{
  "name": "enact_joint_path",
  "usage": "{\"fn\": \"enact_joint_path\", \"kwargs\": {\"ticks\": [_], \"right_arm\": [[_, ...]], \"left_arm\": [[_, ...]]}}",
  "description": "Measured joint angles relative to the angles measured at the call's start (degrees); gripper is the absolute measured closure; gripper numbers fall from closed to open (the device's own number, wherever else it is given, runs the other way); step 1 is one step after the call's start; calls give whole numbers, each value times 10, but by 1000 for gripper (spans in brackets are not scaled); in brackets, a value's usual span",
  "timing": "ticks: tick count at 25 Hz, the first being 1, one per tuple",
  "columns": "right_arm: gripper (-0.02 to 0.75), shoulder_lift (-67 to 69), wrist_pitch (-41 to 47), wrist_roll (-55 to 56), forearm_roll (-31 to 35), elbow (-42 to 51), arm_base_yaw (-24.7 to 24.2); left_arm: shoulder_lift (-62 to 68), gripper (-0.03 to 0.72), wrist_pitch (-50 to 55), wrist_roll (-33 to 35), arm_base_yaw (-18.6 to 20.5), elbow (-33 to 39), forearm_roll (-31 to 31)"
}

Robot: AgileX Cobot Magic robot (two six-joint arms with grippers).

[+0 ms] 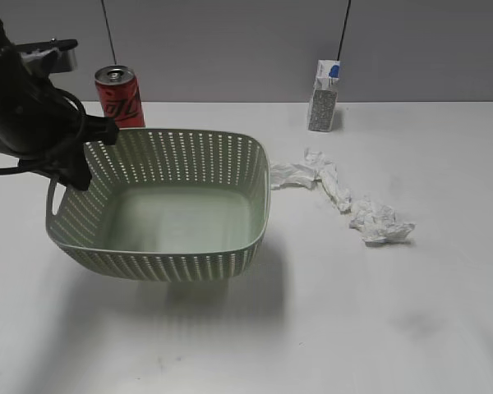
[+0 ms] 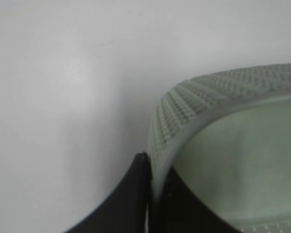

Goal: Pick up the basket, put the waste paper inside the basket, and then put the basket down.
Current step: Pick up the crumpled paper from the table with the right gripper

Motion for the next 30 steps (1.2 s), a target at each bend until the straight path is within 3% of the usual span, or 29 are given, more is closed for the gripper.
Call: {"fn": "enact_joint_path", "kwargs": {"ticks": [5, 9, 14, 19, 21, 24, 26, 30], "right_arm": [[193, 270, -34, -67, 53, -108, 1], [196, 443, -38, -78, 54, -204, 15], [197, 583, -47, -79, -10, -294, 67], [212, 643, -66, -59, -62, -316, 87], [284, 644, -69, -55, -66, -318, 87], [563, 642, -62, -52, -67, -318, 87], [675, 632, -48, -52, -63, -318, 88], [721, 560, -29, -53, -51, -318, 105]], "left_arm": [[0, 683, 0, 0, 0, 0, 0], [0, 683, 1, 0, 0, 0, -1], [0, 683, 7, -1, 0, 0, -1], [0, 683, 20, -1, 0, 0, -1], [0, 683, 22, -1, 0, 0, -1], [0, 683, 23, -1, 0, 0, -1], [0, 683, 23, -1, 0, 0, -1], [0, 683, 24, -1, 0, 0, -1]]}}
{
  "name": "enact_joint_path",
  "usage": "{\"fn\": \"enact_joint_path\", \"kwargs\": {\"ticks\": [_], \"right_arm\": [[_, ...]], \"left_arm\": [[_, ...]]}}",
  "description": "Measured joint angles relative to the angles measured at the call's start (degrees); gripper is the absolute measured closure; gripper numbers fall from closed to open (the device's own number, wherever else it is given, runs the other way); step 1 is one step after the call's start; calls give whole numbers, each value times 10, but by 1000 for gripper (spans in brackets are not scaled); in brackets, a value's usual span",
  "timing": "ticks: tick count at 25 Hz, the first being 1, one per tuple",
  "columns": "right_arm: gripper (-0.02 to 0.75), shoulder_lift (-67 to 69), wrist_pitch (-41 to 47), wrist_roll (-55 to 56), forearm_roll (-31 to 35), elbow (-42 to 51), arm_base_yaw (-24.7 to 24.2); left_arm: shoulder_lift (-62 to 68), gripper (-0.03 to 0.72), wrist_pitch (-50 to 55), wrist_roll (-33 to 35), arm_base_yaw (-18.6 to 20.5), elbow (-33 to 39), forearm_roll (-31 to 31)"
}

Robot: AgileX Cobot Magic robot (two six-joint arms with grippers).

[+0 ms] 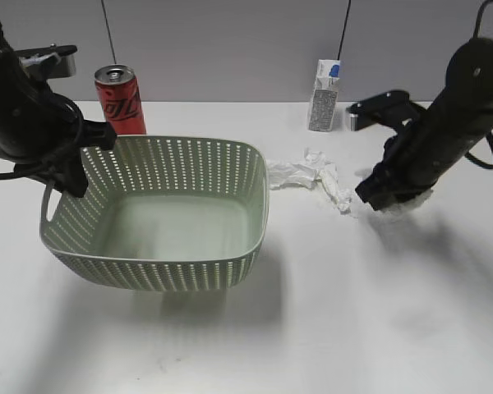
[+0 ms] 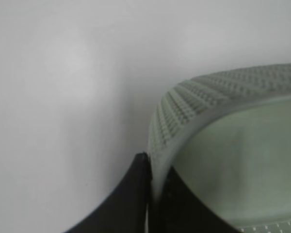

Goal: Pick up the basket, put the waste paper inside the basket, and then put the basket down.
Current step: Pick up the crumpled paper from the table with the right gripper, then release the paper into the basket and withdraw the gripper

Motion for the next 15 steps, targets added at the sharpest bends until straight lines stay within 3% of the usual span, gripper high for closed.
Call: {"fn": "enact_joint_path", "kwargs": {"ticks": [3, 6, 10, 12, 15], "right_arm": [[722, -78, 1, -16, 29, 0, 44], [722, -145, -11, -61, 76, -1, 123], [685, -174, -92, -89, 96, -2, 222], [571, -163, -127, -91, 100, -2, 258], [251, -130, -155, -85, 101, -2, 278]], "left_arm": [[0, 683, 2, 0, 0, 0, 0], [0, 683, 2, 0, 0, 0, 0], [0, 683, 1, 0, 0, 0, 0], [0, 683, 1, 0, 0, 0, 0], [0, 683, 1, 0, 0, 0, 0]]}}
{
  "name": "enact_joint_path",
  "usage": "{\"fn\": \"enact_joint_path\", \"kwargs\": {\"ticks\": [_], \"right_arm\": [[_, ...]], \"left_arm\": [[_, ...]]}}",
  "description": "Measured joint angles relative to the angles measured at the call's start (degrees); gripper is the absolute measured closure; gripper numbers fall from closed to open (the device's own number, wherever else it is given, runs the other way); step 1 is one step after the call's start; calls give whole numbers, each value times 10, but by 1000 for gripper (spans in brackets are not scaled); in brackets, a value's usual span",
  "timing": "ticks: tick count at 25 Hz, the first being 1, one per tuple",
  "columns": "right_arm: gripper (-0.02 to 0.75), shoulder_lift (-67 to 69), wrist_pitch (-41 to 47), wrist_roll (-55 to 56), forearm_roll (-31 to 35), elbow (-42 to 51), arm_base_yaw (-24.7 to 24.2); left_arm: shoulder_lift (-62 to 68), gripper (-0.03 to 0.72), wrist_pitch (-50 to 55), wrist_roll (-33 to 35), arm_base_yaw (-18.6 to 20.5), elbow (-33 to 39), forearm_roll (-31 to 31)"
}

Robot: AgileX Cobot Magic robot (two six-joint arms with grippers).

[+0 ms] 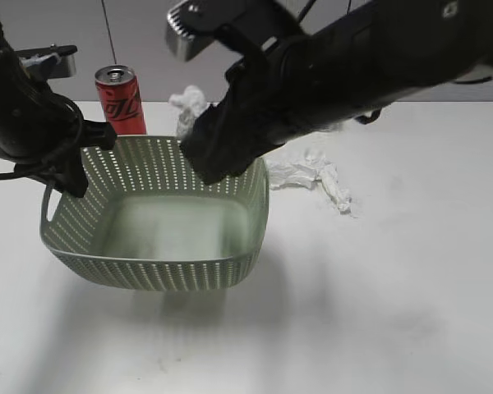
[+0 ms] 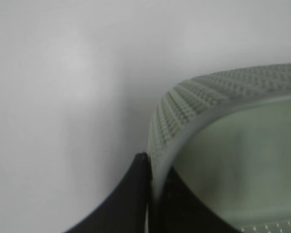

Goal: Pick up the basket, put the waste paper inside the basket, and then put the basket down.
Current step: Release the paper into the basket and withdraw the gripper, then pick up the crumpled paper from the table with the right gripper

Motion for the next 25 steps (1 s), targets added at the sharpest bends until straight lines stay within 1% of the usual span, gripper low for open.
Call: {"fn": "enact_joint_path", "kwargs": {"ticks": [1, 2, 3, 6, 8, 11, 15, 18, 23, 25], "right_arm": [[179, 10, -1, 11, -1, 0, 0], [128, 16, -1, 24, -7, 1, -2], [105, 19, -1, 45, -16, 1, -7], [84, 18, 2, 116, -64, -10, -44], [81, 17, 6, 143, -90, -22, -87], [85, 27, 9, 157, -104, -27, -158], [140, 99, 11, 161, -108, -28, -233], [158, 166, 8, 159, -120, -28, -248], [164, 236, -45, 159, -152, -28, -248], [179, 248, -56, 159, -160, -28, -248]], "left_arm": [[0, 683, 0, 0, 0, 0, 0], [0, 683, 0, 0, 0, 0, 0], [0, 683, 0, 0, 0, 0, 0], [0, 683, 1, 0, 0, 0, 0], [0, 683, 2, -1, 0, 0, 0], [0, 683, 2, -1, 0, 0, 0], [0, 683, 1, -1, 0, 0, 0], [0, 683, 0, -1, 0, 0, 0], [0, 683, 0, -1, 0, 0, 0], [0, 683, 0, -1, 0, 0, 0]]}}
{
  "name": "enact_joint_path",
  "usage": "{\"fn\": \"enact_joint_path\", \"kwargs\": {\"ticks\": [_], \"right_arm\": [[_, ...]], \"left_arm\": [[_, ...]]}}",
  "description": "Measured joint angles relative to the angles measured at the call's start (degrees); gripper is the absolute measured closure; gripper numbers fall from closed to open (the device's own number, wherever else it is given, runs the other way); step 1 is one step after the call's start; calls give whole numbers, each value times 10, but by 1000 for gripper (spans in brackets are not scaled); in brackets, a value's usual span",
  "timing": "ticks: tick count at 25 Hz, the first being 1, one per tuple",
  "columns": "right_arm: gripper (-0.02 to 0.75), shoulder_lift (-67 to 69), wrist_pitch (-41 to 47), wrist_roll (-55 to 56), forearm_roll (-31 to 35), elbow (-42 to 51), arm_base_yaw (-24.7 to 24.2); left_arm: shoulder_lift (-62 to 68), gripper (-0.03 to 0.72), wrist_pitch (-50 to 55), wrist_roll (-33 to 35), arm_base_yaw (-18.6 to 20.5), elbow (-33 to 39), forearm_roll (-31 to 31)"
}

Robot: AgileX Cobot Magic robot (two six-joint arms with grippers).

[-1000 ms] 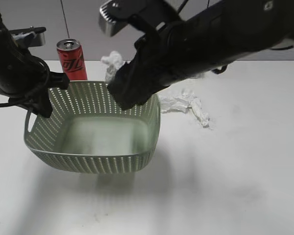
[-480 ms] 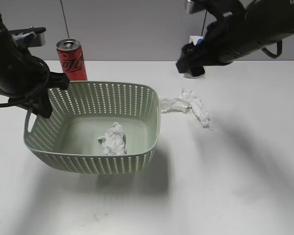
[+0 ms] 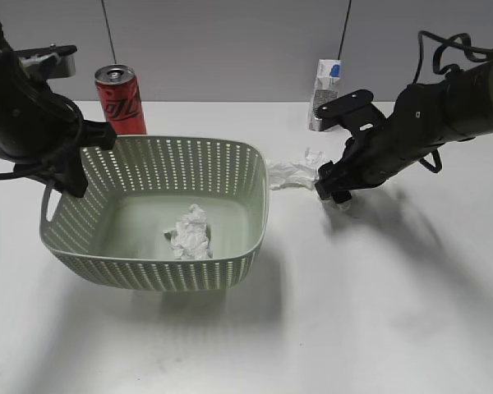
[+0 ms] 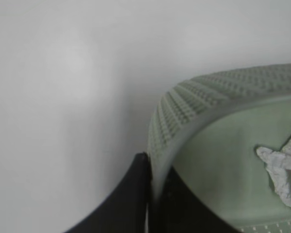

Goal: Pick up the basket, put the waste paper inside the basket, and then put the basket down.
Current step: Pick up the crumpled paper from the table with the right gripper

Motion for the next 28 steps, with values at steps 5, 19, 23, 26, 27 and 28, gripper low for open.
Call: {"fn": "enact_joint_path", "kwargs": {"ticks": [5, 19, 23, 26, 27, 28], "right_arm": [[367, 6, -5, 1, -3, 0, 0], [731, -154, 55, 2, 5, 2, 11], [731, -247, 59, -6, 62, 2, 69], [731, -274, 59, -19, 81, 1, 144], [723, -273, 60, -21, 83, 1, 170], [703, -267, 61, -22, 85, 1, 194]], "left_arm": [[0, 683, -1, 0, 0, 0, 0], [0, 683, -5, 0, 0, 0, -1], [0, 683, -6, 0, 0, 0, -1], [0, 683, -9, 0, 0, 0, -2], [0, 683, -9, 0, 0, 0, -2], [0, 683, -9, 0, 0, 0, -2]]}}
